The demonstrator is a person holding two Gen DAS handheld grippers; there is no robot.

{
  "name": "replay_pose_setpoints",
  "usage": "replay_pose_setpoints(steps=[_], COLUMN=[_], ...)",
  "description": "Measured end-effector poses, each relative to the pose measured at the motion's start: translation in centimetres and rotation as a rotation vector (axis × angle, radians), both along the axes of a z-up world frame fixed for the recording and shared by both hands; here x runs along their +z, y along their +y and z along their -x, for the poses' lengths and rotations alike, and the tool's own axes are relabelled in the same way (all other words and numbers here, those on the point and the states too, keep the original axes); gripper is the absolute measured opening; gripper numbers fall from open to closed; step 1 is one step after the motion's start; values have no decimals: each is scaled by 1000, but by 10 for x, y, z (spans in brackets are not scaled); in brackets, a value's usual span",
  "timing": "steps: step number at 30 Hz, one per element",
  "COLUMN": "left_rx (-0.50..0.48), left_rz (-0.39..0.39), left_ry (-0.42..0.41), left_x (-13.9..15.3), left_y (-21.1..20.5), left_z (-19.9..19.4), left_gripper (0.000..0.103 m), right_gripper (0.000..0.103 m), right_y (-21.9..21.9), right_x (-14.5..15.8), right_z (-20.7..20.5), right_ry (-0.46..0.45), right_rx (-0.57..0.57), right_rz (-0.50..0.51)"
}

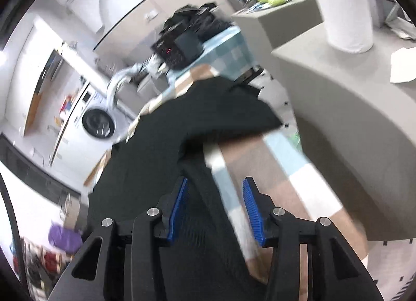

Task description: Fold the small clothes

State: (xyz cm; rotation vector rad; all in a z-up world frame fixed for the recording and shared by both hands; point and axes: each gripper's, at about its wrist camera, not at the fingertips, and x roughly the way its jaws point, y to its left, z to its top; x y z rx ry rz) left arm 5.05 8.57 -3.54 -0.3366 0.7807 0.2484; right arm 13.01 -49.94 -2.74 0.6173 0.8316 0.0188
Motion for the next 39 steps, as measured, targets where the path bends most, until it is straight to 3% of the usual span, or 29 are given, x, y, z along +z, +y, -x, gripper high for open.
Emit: replay_pose_setpoints(steps=[2, 8, 10, 22, 39], left_rx=[6, 22, 20, -13, -15], left_rz=[5, 9, 9, 21, 6], left_ry=[-15, -9, -1, 16, 30], left_x=[4, 7, 5, -4, -8], left_y=[3, 7, 7, -5, -3], left_z=[-3, -19, -25, -56, -66], left_gripper=[65, 66, 66, 66, 66], right_gripper=[45, 45, 45, 45, 45], right_y=[-9, -42, -49, -63, -77], right_x=[-2, -23, -27, -49, -53], right_z=[-9, -38, -45, -73, -90], right_ry=[15, 76, 95, 143, 186], right_rx=[-30, -137, -162, -198, -298], right_rz=[-19, -145, -142, -270, -155])
